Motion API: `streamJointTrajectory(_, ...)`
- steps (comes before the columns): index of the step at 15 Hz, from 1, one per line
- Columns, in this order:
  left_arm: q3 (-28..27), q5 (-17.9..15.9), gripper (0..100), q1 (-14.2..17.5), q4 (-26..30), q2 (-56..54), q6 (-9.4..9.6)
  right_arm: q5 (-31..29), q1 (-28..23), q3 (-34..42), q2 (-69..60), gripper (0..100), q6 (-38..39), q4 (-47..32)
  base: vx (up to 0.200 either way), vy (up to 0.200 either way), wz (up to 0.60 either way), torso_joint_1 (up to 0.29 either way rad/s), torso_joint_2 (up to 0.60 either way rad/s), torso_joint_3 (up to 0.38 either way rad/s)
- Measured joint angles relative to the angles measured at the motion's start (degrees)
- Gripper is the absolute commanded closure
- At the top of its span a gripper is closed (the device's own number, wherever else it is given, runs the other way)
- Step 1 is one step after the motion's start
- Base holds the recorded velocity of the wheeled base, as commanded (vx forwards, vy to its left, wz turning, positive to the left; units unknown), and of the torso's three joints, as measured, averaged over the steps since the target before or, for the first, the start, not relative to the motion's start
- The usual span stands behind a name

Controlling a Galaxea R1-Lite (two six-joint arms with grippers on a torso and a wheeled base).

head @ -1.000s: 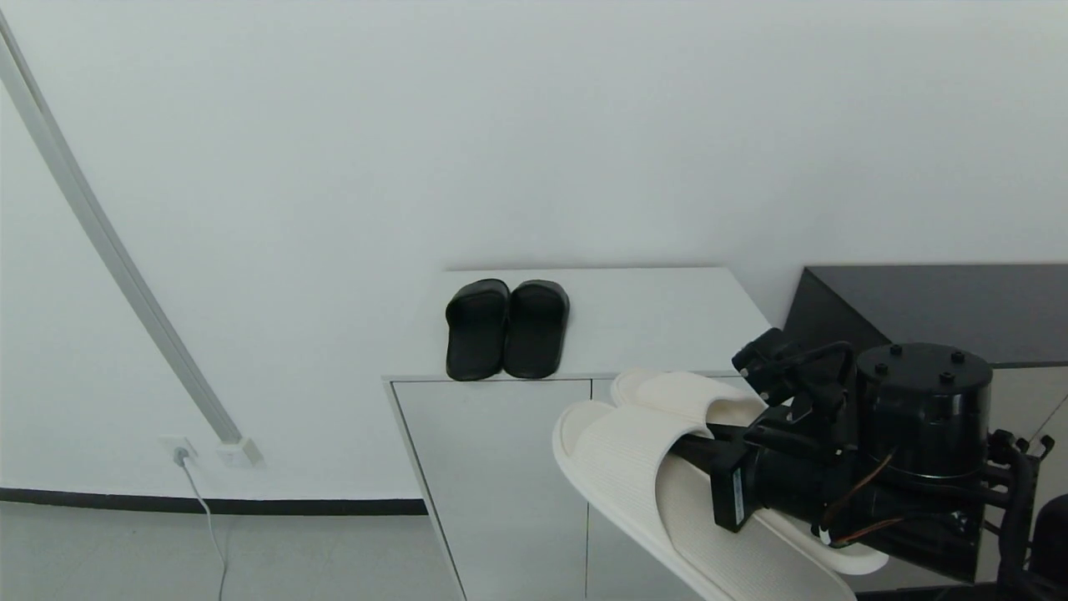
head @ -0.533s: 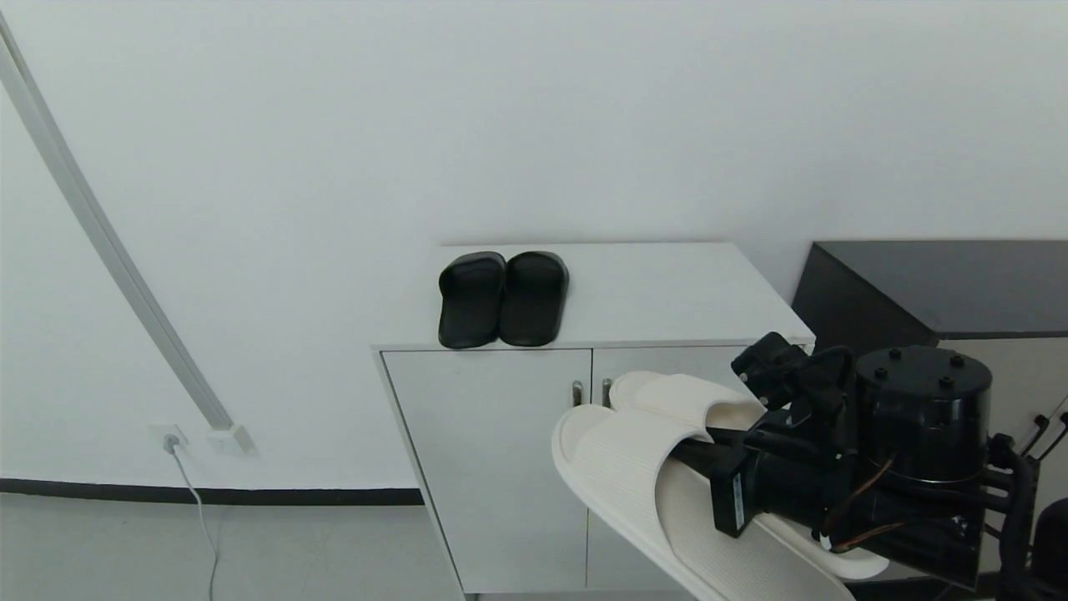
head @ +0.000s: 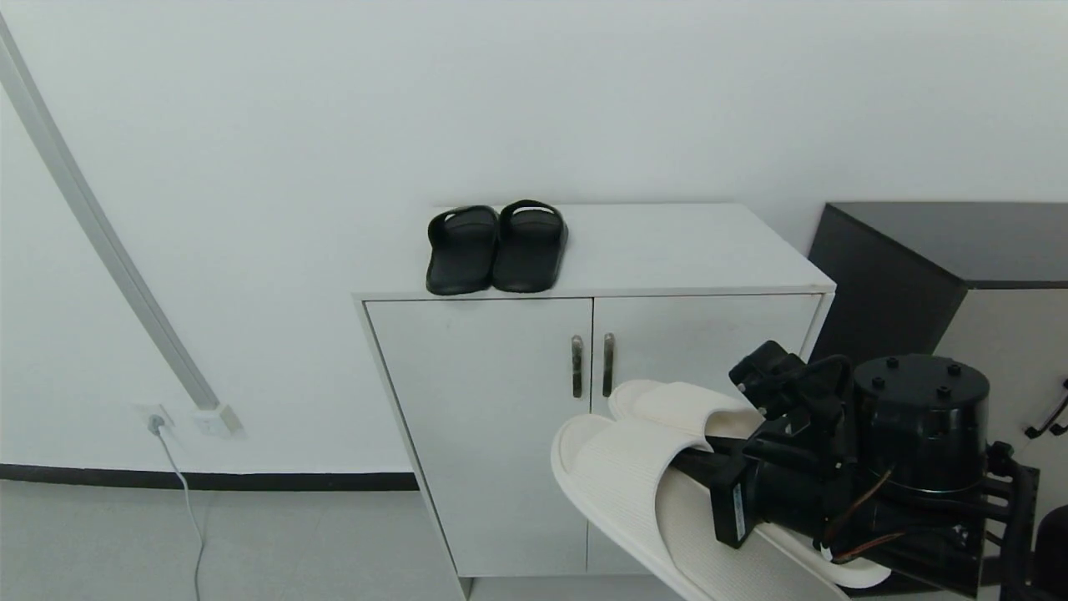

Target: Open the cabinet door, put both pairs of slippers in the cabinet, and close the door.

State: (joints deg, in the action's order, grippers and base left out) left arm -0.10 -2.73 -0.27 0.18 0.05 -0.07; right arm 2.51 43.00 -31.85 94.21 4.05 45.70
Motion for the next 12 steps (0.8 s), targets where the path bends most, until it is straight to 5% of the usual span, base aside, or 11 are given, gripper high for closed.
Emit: streamJointTrajectory(12,0.0,0.0,0,0.0,0.0,0.0,0.21,-0.1,0.3,1.0,0.4,100,-0.1,1.7,0.000,0.000,0.00,-0.135,0.47,0.331)
